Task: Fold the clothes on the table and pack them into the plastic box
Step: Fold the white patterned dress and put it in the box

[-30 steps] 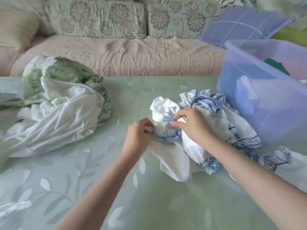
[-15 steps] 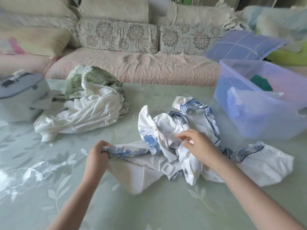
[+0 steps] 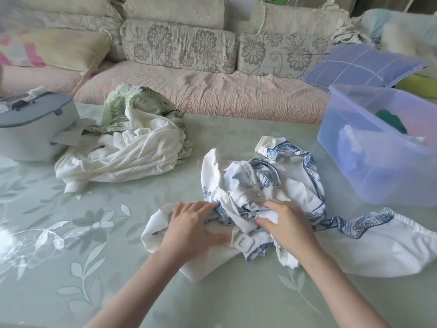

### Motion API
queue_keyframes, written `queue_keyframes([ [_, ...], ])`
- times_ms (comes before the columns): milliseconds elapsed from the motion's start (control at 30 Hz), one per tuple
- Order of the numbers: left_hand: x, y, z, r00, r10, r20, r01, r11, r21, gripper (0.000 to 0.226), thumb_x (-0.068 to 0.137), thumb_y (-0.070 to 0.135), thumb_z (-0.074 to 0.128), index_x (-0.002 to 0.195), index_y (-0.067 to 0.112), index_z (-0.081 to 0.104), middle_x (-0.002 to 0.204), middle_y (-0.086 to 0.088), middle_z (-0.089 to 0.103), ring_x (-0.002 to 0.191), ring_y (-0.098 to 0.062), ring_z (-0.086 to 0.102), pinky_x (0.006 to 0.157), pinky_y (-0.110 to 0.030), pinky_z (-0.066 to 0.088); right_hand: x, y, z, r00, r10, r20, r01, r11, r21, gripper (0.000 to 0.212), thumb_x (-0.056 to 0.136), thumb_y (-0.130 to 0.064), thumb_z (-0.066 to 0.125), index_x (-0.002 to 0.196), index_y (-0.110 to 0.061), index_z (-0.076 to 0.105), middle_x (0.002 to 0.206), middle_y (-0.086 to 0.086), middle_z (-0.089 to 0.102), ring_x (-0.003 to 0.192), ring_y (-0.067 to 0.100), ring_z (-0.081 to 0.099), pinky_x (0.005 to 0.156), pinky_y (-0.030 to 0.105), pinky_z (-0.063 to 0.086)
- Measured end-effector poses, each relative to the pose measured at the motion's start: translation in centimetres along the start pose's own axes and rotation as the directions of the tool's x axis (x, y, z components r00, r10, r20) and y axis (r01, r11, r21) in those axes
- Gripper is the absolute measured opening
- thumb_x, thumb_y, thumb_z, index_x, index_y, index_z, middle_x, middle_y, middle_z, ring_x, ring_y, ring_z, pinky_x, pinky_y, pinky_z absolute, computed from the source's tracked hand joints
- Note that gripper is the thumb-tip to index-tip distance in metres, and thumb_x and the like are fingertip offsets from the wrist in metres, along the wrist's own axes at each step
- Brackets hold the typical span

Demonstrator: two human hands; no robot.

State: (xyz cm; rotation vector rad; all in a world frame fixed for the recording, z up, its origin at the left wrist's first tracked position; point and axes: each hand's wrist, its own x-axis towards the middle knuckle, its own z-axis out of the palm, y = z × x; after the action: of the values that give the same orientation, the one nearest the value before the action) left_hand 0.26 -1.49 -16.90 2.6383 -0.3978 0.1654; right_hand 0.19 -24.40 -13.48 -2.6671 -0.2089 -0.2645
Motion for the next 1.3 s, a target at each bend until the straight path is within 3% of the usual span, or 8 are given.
queue_keyframes([
  [133, 0.4, 0.1, -0.2, 0.987, -0.11, -0.117, 0.101, 0.992, -0.081, 0.039, 0.08, 0.039, 0.07, 0.116, 0.028, 0.062, 0.095, 0.007, 0.058, 0.094, -0.018, 0.056, 0.076, -0.026, 0.039, 0.9, 0.4, -0.7, 0.983, 0.125, -0.132, -0.113, 0.989, 0.092, 0.01, 0.085, -0.033, 0.068, 0.088, -0.024, 0.068, 0.072, -0.001, 0.066, 0.067, 0.024, 0.059, 0.058, 0.031, 0.043],
  [300, 0.8, -1.4, -1.6, 0.94, -0.187, -0.284, 0.159, 0.98, -0.119, 0.038, 0.072, -0.005, 0.064, 0.1, 0.02, 0.066, 0.091, 0.003, 0.057, 0.08, -0.023, 0.058, 0.061, -0.029, 0.034, 2.5, 2.0, -2.3, 0.889, 0.304, -0.341, -0.217, 0.938, 0.272, 0.025, 0.086, -0.024, 0.066, 0.069, -0.007, 0.06, 0.058, 0.011, 0.057, 0.056, 0.029, 0.046, 0.053, 0.033, 0.039],
  [500, 2.5, -4.1, -3.5, 0.819, -0.279, -0.502, 0.291, 0.955, -0.056, 0.053, 0.068, -0.02, 0.05, 0.105, 0.014, 0.069, 0.107, -0.014, 0.06, 0.096, -0.036, 0.051, 0.082, -0.04, 0.039, 4.0, 3.4, -3.5, 0.893, 0.451, 0.008, -0.374, 0.731, 0.57, 0.04, 0.088, -0.022, 0.066, 0.057, -0.005, 0.048, 0.037, -0.008, 0.033, 0.037, 0.006, 0.029, 0.039, 0.021, 0.024],
  [733, 2.2, -1.7, -1.6, 0.99, 0.133, -0.05, -0.138, 0.984, -0.113, 0.048, 0.075, 0.007, 0.072, 0.118, 0.025, 0.066, 0.127, 0.006, 0.061, 0.109, -0.016, 0.06, 0.098, -0.035, 0.046, 4.3, 4.6, -2.2, 0.859, 0.414, -0.303, -0.39, 0.91, 0.136, 0.011, 0.091, -0.013, 0.056, 0.098, -0.013, 0.064, 0.099, 0.017, 0.065, 0.092, 0.038, 0.058, 0.073, 0.039, 0.042],
  [867, 2.4, -1.9, -2.2, 0.969, -0.137, -0.207, 0.104, 0.981, -0.163, 0.007, 0.085, 0.022, 0.067, 0.089, 0.023, 0.073, 0.082, 0.003, 0.07, 0.078, -0.022, 0.065, 0.066, -0.031, 0.049, 4.4, 4.4, -2.8, 0.882, 0.223, -0.416, -0.205, 0.975, 0.089, 0.029, 0.087, -0.007, 0.059, 0.116, -0.011, 0.063, 0.113, 0.014, 0.062, 0.107, 0.035, 0.054, 0.091, 0.037, 0.04],
  [1067, 3.3, -1.3, -4.1, 0.802, -0.467, -0.372, 0.228, 0.815, -0.532, 0.012, 0.092, 0.017, 0.056, 0.087, 0.016, 0.067, 0.075, 0.008, 0.062, 0.073, -0.013, 0.056, 0.06, -0.022, 0.037, 3.2, 0.9, 0.0, 0.917, -0.398, -0.011, 0.39, 0.903, -0.178, 0.066, 0.078, -0.047, 0.068, 0.138, -0.036, 0.044, 0.158, -0.006, 0.017, 0.144, 0.019, 0.01, 0.115, 0.039, 0.004],
  [1133, 3.4, -1.6, -4.6, 0.759, -0.542, -0.36, 0.241, 0.748, -0.618, 0.013, 0.092, 0.019, 0.054, 0.088, 0.015, 0.066, 0.076, 0.007, 0.062, 0.072, -0.012, 0.054, 0.06, -0.022, 0.038, 3.1, 2.2, 0.8, 0.957, -0.288, 0.04, 0.288, 0.918, -0.272, 0.072, 0.073, -0.04, 0.077, 0.138, -0.036, 0.046, 0.16, -0.003, 0.007, 0.144, 0.02, 0.0, 0.114, 0.042, -0.003],
  [1300, 3.4, -1.9, -4.7, 0.78, -0.549, -0.302, 0.265, 0.725, -0.636, 0.012, 0.093, 0.019, 0.055, 0.087, 0.016, 0.065, 0.075, 0.009, 0.061, 0.072, -0.01, 0.053, 0.061, -0.023, 0.037, 4.7, 5.5, -0.9, 0.974, -0.057, -0.218, -0.003, 0.964, -0.266, 0.023, 0.07, -0.013, 0.08, 0.091, -0.015, 0.075, 0.106, 0.011, 0.068, 0.119, 0.034, 0.046, 0.097, 0.043, 0.033],
])
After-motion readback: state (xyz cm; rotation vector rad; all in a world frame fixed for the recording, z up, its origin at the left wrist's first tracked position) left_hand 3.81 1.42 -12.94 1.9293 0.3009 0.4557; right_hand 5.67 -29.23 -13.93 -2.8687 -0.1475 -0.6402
